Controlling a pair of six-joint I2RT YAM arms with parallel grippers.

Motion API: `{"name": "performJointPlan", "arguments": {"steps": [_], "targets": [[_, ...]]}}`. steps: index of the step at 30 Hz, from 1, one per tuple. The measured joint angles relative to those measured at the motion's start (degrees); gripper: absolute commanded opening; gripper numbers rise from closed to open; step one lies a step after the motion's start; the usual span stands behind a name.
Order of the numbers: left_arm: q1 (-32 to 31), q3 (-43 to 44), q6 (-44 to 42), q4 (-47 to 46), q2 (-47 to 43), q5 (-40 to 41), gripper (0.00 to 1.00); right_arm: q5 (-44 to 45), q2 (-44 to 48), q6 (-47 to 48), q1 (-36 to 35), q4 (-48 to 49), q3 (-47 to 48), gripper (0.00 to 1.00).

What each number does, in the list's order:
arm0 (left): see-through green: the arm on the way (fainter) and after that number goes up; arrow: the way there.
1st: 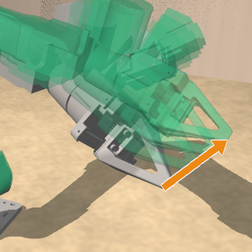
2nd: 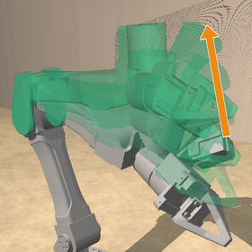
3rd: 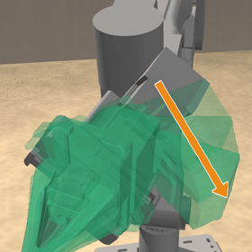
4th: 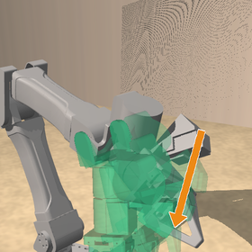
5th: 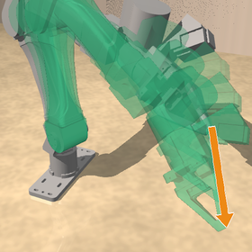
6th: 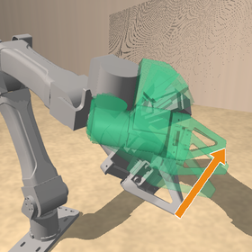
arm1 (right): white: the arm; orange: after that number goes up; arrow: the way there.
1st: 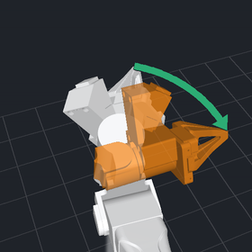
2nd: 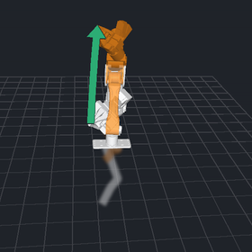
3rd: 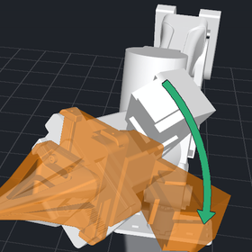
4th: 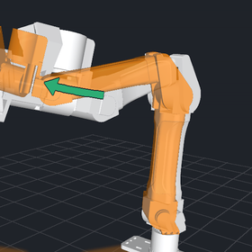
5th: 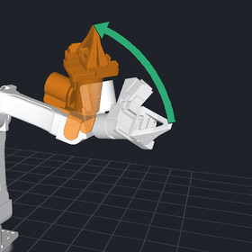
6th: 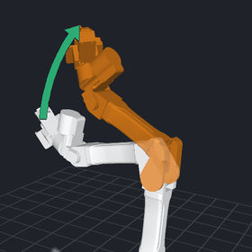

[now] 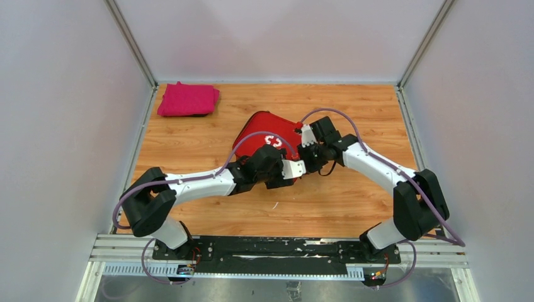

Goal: Organize the medicine kit

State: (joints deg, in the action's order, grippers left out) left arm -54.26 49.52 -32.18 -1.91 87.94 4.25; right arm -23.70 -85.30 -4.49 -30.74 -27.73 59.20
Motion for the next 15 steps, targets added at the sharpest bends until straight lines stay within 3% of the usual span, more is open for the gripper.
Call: {"name": "performJointPlan", "arguments": {"steps": [9,15], "targets": [[0.2,0.09,0.02,0.85,-0.37,0.37,0.79,-0.74,4.92,-13.03,-0.04,9.49,-7.45,0.0],[0.2,0.09,0.02,0.92,-0.44,0.61,0.8,-1.42,5.05,-13.9,-0.17,9.33,-7.65,0.0]]}}
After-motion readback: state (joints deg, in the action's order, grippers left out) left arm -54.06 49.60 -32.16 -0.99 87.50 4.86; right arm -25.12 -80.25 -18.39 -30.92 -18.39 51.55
